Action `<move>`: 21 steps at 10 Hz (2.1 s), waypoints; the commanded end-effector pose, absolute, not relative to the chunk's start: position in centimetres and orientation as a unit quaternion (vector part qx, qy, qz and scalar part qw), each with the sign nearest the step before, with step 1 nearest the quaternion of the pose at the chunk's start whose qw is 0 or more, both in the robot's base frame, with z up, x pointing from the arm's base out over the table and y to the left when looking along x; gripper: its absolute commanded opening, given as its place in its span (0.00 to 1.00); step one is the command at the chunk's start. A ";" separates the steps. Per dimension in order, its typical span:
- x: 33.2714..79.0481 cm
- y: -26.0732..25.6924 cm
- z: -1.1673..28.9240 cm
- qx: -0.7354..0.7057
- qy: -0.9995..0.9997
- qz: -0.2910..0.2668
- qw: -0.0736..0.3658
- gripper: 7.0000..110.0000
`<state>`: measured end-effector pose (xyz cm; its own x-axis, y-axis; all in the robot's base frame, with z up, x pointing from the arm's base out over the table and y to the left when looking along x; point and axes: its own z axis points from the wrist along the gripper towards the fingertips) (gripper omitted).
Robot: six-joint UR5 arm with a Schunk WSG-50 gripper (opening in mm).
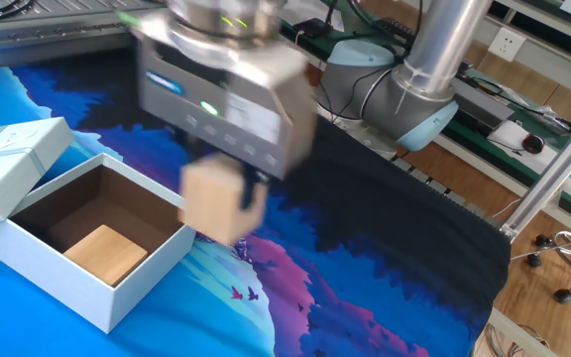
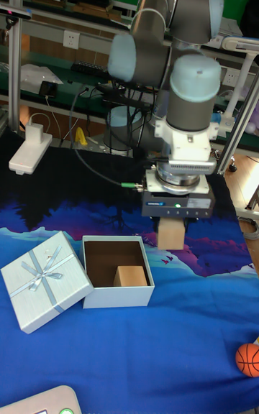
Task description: Take everything out of the gift box
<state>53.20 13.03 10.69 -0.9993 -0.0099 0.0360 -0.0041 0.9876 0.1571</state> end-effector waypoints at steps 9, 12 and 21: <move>52.9 13.9 4.1 0.022 -0.998 -0.051 -0.004 0.36; 53.2 14.0 3.5 0.041 -0.998 -0.056 -0.006 0.79; 59.8 3.8 14.5 0.175 -0.984 -0.039 0.005 0.79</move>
<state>55.26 6.61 14.79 -0.9680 -0.2456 0.0518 -0.2397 0.9657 0.0994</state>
